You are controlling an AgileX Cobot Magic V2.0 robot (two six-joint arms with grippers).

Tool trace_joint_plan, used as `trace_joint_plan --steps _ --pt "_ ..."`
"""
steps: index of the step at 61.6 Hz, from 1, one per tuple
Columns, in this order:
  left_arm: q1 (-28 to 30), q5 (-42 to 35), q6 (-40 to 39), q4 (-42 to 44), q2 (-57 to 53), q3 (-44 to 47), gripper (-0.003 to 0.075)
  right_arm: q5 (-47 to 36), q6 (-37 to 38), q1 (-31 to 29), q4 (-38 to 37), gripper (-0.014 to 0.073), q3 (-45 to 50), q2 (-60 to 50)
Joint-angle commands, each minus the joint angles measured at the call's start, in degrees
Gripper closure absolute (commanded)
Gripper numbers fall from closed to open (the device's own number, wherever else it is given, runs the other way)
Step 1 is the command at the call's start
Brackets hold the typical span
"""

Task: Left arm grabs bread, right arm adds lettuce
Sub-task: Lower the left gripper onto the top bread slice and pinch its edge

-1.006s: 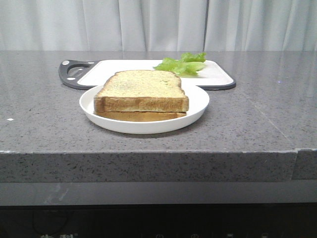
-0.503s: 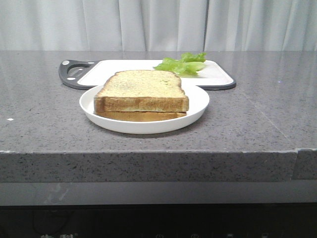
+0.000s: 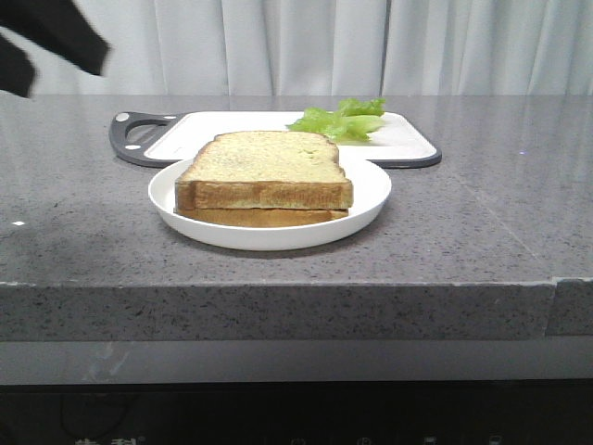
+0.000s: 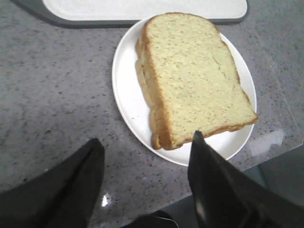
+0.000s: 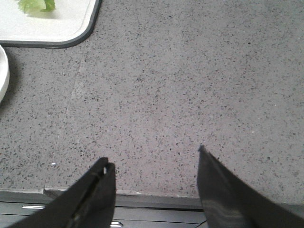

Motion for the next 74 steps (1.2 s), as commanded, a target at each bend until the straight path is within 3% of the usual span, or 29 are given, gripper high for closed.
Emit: trace_joint_plan --steps 1,18,34,59,74 --pt "-1.99 -0.56 0.28 -2.32 3.93 -5.31 0.0337 -3.39 -0.03 -0.04 0.67 0.0177 -1.7 0.43" --pt "-2.68 5.38 0.28 -6.36 16.73 -14.28 0.0337 -3.33 -0.03 -0.04 1.3 0.0177 -1.7 0.43" --pt "-2.68 5.48 0.28 -9.84 22.39 -17.4 0.0349 -2.46 -0.03 -0.04 1.3 0.0177 -1.7 0.43" --pt "-2.55 5.27 0.28 -9.61 25.11 -17.62 0.0507 -2.35 -0.03 -0.04 1.3 0.0177 -1.7 0.43" --pt "-2.55 5.27 0.28 -9.23 25.11 -17.62 0.0657 -1.75 -0.03 -0.04 1.3 0.0177 -1.7 0.43"
